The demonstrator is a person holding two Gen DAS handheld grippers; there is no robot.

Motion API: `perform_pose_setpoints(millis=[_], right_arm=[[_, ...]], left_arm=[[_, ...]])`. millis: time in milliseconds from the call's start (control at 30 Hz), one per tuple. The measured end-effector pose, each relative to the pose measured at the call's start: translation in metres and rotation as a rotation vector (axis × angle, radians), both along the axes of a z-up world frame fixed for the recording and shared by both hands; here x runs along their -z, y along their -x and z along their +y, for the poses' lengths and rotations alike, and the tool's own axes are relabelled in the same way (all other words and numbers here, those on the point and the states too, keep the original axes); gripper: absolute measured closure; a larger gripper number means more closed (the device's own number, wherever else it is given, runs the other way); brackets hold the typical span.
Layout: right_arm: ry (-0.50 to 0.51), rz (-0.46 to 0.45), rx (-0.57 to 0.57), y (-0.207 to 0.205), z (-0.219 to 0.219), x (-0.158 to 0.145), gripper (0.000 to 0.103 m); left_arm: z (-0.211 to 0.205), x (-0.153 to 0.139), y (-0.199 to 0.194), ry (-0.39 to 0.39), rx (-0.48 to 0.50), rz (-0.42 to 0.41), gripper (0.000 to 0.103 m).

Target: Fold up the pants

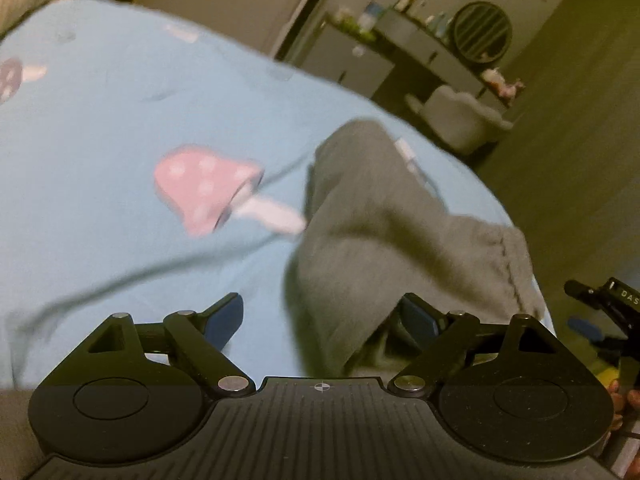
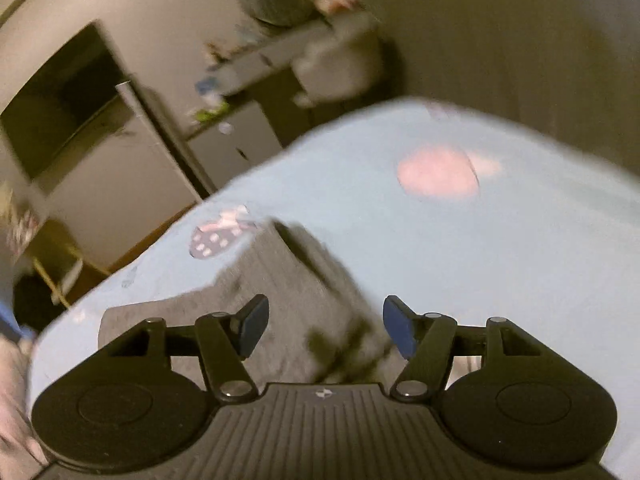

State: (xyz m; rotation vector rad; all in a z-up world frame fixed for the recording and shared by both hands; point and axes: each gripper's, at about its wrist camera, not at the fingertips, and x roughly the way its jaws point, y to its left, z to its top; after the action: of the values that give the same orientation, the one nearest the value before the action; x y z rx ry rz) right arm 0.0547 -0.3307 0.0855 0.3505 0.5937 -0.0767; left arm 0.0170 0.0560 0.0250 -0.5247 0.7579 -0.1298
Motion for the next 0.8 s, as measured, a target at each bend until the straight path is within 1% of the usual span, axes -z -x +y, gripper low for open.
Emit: perform_pose_setpoints(millis=[33,100,167,233,267,300,333,367,400,433,467,500,533,567,633,700,733,767,800], right_arm=[[0.046,-0.008,-0.048,-0.005,0.008,-0.006,0.052],[0.127,-0.011,-0.142,-0.021,0.026,-0.008,0.062],[0.176,0.006,-0.225,-0.041,0.051,-0.008,0.063],[0.216,0.044,-0.296,-0.062,0.072,-0.001,0.065],[0.241,0.061,-0.330,-0.072,0.082,0.004,0.066],[0.273,0.081,-0.357,-0.082,0.091,0.010,0.072],[0.311,0.101,-0.375,-0.085,0.101,0.017,0.080],[0.346,0.114,-0.392,-0.092,0.107,0.022,0.082],[0.381,0.120,-0.400,-0.099,0.112,0.028,0.082],[0.429,0.137,-0.391,-0.105,0.115,0.036,0.085],[0.443,0.159,-0.384,-0.112,0.113,0.043,0.087],[0.435,0.177,-0.386,-0.117,0.108,0.050,0.091],[0.437,0.190,-0.383,-0.120,0.105,0.057,0.102],[0.441,0.200,-0.379,-0.124,0.101,0.063,0.103],[0.397,0.207,-0.392,-0.131,0.094,0.072,0.103],[0.355,0.219,-0.371,-0.134,0.091,0.072,0.103],[0.338,0.225,-0.359,-0.132,0.090,0.067,0.103],[0.317,0.226,-0.353,-0.129,0.090,0.063,0.103],[0.283,0.225,-0.359,-0.122,0.087,0.057,0.101]], left_arm=[[-0.002,-0.006,-0.007,-0.002,-0.009,-0.026,0.011],[-0.005,-0.020,-0.024,-0.035,-0.034,-0.065,0.011],[-0.008,-0.034,-0.044,-0.063,-0.073,-0.113,0.011],[-0.015,-0.044,-0.067,-0.095,-0.053,-0.140,0.008],[-0.020,-0.044,-0.080,-0.133,-0.035,-0.129,0.008],[-0.026,-0.040,-0.093,-0.176,-0.026,-0.102,0.008],[-0.030,-0.032,-0.106,-0.214,-0.030,-0.055,0.010],[-0.034,-0.023,-0.118,-0.239,-0.039,-0.009,0.013],[-0.036,-0.013,-0.128,-0.252,-0.035,0.010,0.010],[-0.037,-0.007,-0.133,-0.269,-0.033,0.007,0.008],[-0.040,0.000,-0.138,-0.309,-0.044,0.007,0.005],[-0.043,0.006,-0.142,-0.354,-0.042,0.002,0.003],[-0.046,0.009,-0.145,-0.386,-0.034,-0.008,0.001],[-0.049,0.014,-0.147,-0.413,-0.033,-0.018,0.000],[-0.058,0.019,-0.149,-0.466,-0.028,-0.039,0.000],[-0.069,0.018,-0.148,-0.538,-0.016,-0.071,0.000],[-0.072,0.014,-0.144,-0.561,-0.012,-0.079,0.000],[-0.073,0.010,-0.140,-0.556,-0.008,-0.081,0.000],[-0.067,0.007,-0.135,-0.521,-0.002,-0.072,0.000]])
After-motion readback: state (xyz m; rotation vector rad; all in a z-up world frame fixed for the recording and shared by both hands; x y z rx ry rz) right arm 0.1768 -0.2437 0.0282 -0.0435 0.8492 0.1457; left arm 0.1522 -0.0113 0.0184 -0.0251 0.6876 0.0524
